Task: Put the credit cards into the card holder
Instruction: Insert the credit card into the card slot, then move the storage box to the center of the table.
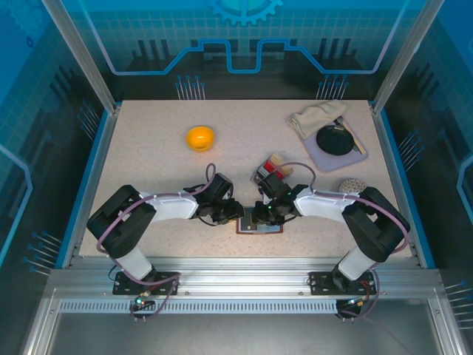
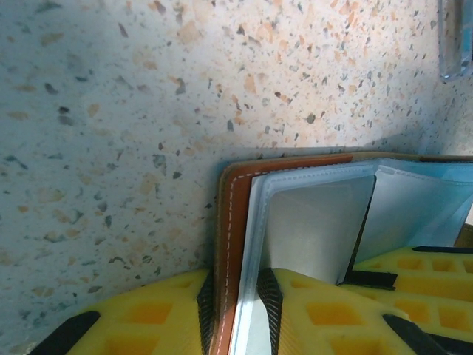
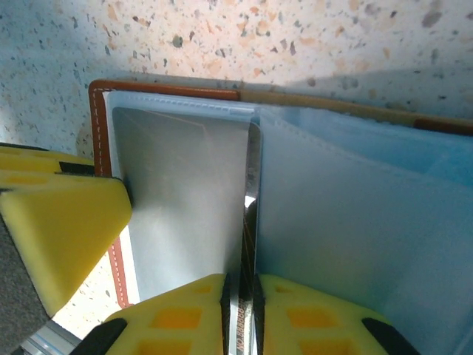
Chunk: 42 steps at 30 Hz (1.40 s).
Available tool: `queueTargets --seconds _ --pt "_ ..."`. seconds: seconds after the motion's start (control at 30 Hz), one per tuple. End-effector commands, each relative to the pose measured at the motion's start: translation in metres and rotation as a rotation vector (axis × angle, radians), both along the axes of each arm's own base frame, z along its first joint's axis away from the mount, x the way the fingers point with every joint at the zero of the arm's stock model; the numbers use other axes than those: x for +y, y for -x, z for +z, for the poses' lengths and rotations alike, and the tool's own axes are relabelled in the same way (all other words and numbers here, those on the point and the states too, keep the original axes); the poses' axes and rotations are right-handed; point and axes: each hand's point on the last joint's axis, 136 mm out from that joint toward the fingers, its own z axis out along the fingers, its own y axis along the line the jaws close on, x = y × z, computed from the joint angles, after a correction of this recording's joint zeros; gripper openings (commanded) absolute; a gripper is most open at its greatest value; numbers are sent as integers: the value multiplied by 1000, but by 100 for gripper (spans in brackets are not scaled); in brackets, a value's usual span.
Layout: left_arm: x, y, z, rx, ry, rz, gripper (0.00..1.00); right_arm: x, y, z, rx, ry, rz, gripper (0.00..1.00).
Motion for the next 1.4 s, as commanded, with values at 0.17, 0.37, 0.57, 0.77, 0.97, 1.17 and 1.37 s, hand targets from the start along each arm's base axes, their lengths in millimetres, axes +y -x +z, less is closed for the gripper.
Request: queueTargets --seconds 0.17,0.37,0.57,0.77,0.97,1.17,1.37 --pt "8 21 -13 58 -52 -26 28 14 0 8 10 7 43 18" --pt "4 16 -8 40 -49 -32 26 17 -5 18 -9 -3 68 21" --pt "4 12 -10 27 -62 -35 22 -4 -15 65 -167 65 92 32" --pt "3 5 -7 3 -54 -3 25 -53 -52 125 -363 130 92 44" --pt "0 -3 3 -35 -30 18 32 -83 -106 138 -398 213 129 53" --pt "5 -14 20 -84 -87 16 42 -98 -138 119 -377 385 193 47" --pt "7 -30 40 -112 -71 22 50 -114 -173 117 -377 330 138 64"
